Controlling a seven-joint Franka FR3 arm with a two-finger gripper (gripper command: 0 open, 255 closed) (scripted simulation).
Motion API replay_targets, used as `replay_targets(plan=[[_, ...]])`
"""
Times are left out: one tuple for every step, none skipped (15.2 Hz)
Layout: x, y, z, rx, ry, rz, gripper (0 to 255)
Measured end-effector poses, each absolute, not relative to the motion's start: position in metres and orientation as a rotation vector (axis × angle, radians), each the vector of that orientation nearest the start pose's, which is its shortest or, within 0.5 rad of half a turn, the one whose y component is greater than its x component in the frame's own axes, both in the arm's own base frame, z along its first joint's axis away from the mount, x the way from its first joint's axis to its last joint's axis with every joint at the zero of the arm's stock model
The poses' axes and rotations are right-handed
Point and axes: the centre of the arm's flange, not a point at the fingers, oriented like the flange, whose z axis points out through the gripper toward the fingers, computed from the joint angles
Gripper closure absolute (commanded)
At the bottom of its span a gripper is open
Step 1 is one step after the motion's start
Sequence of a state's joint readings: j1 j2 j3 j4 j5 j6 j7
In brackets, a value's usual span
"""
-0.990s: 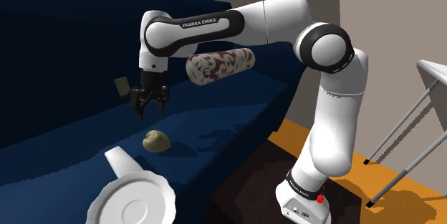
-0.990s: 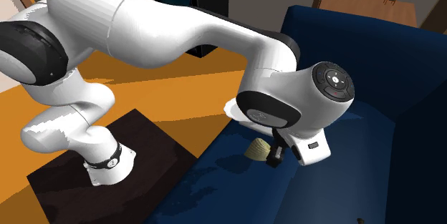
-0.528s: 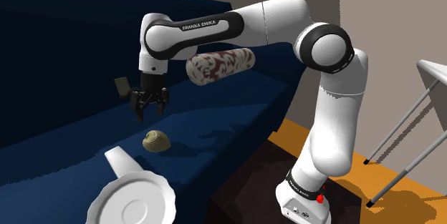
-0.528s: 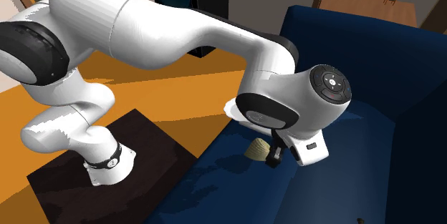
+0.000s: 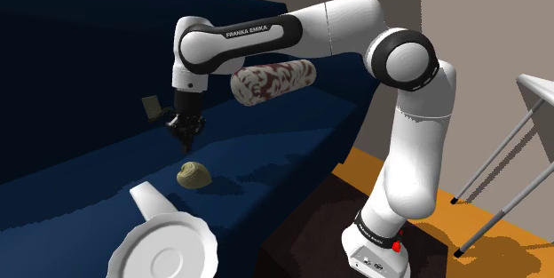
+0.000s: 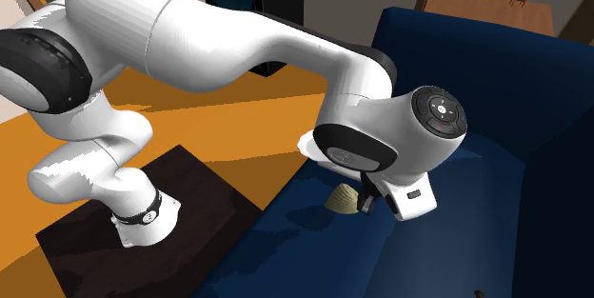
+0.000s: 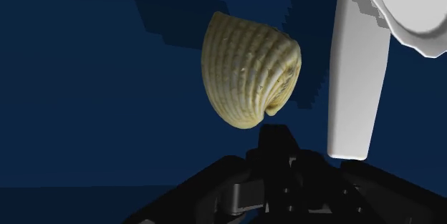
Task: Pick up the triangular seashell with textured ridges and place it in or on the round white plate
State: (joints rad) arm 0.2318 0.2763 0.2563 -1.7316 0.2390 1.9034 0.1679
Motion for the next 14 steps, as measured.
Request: replay_targets(plan=[[0.550,0.298,0.419,-2.867,-0.323,0.270,255],[0.550,0.298,0.419,-2.867,-0.323,0.270,255],[0.550,0.298,0.419,-2.867,-0.323,0.270,0],[0.550,0.298,0.419,-2.867,-0.323,0.270,0],[0.546,0.309,0.421,-2.906,-0.317,0.294,0],[0.540,0.324,0.419,-2.983,-0.270,0.342,0],[0.531,0.341,0.416,-3.075,-0.209,0.401,0],[0.526,0.361,0.413,-3.170,-0.137,0.460,0],[0.522,0.370,0.407,-3.228,-0.085,0.493,0],[0.518,0.374,0.402,-3.259,-0.055,0.508,0],[0.515,0.376,0.398,-3.275,-0.039,0.514,0],[0.513,0.376,0.393,-3.283,-0.031,0.517,0],[0.511,0.376,0.387,-3.287,-0.026,0.519,0],[0.510,0.375,0.382,-3.290,-0.023,0.520,0]])
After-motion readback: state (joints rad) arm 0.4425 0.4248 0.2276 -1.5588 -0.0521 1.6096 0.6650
